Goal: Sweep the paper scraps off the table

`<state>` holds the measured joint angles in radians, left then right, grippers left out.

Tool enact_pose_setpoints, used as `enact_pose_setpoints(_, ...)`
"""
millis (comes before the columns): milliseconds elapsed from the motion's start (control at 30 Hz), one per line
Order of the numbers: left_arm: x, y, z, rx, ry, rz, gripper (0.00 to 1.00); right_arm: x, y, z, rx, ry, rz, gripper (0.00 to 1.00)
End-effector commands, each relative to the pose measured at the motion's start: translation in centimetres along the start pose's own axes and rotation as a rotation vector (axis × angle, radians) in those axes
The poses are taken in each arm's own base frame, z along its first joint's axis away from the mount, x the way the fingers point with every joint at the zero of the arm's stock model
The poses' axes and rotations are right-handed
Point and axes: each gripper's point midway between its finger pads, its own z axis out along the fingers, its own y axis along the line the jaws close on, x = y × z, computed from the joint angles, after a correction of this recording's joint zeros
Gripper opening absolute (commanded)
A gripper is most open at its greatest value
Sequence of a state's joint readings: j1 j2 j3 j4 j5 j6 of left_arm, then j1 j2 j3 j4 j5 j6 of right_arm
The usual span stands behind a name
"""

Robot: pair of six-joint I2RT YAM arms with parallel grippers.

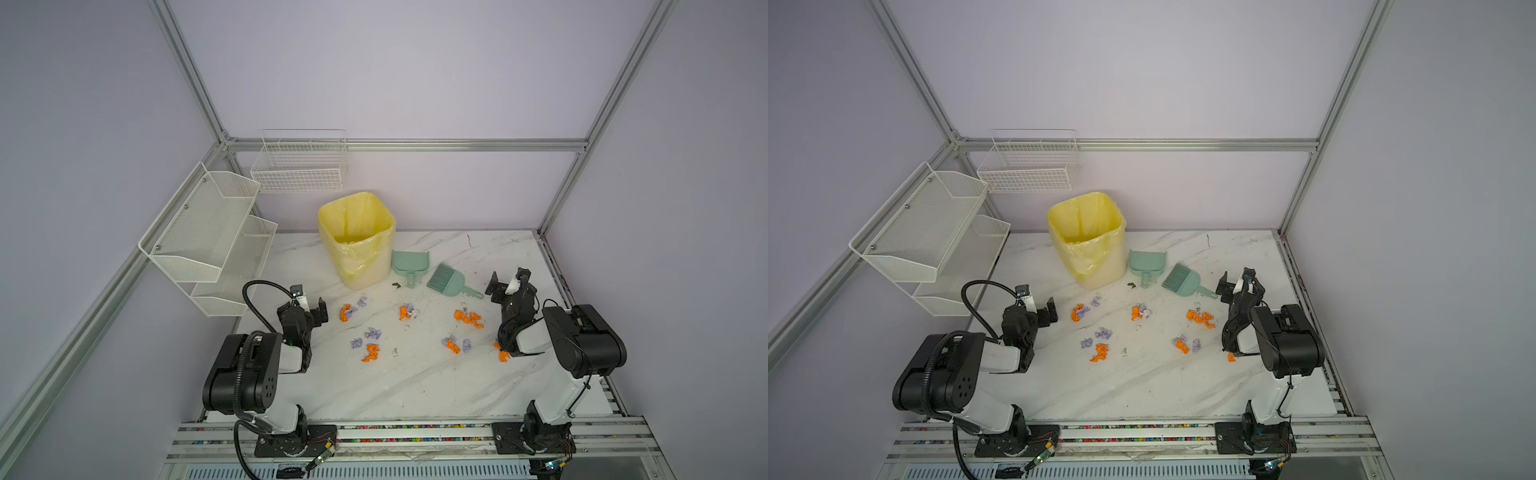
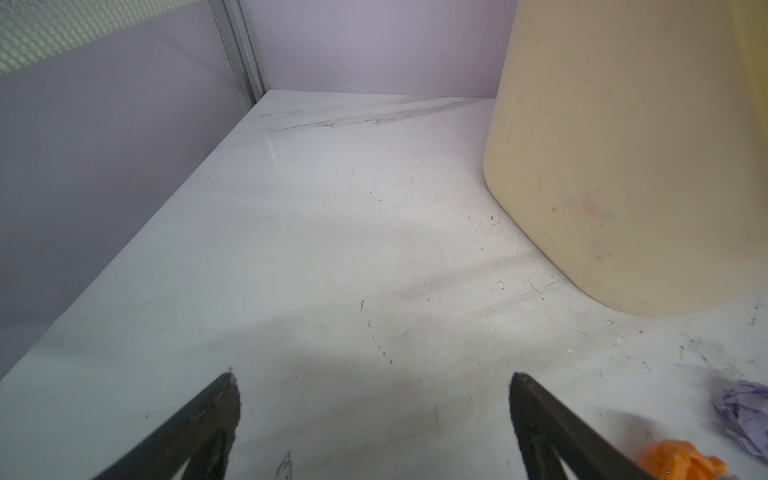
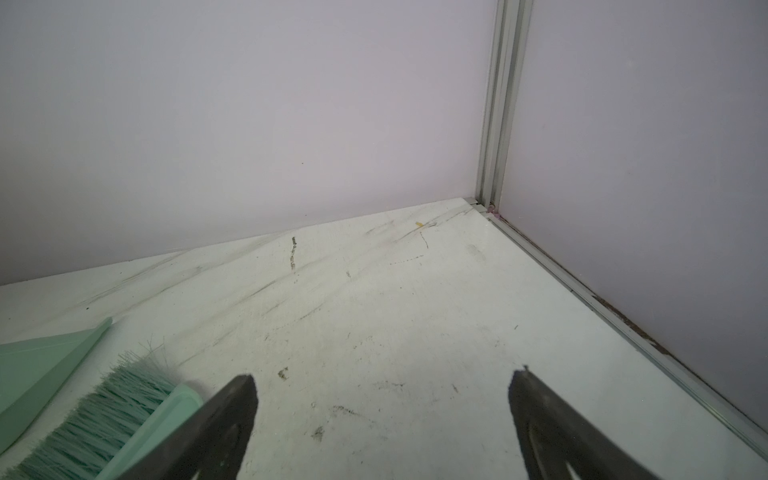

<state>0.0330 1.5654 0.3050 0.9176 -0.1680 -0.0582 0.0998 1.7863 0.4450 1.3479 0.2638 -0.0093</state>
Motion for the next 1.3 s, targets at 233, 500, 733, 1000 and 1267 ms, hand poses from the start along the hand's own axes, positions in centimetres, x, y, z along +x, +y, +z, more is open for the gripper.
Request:
enact_pose_setpoints(233, -3.7, 0.1, 0.8, -0.003, -0.098, 0.001, 1.00, -0.7, 0.2, 0.2, -0.009, -0.021, -0.007, 0.97)
enact_pose_setpoints(500, -3.6, 0.0, 0.8, -0.001, -0.095, 0.002, 1.00, -0.7, 0.3, 0.2, -0.020, -0.022, -0.007, 0.97)
enact_pose_setpoints(733, -3.8, 0.0, 0.8, -0.001, -0.098, 0.001, 1.00, -0.7, 0.2, 0.2, -0.008, -0.020, -0.010, 0.97)
enact_pose_setpoints(1000, -3.7, 0.0, 0.8, -0.002, -0.097, 0.003, 1.00, -0.7, 0.2, 0.2, -0.008, -0.020, -0.009, 0.97)
enact_pose_setpoints(1267, -4.4, 2.1, -0.3, -0.108, -0.113, -0.062, 1.00, -3.0, 1.6, 3.2, 0.044, 0.112, -0.066, 0.97)
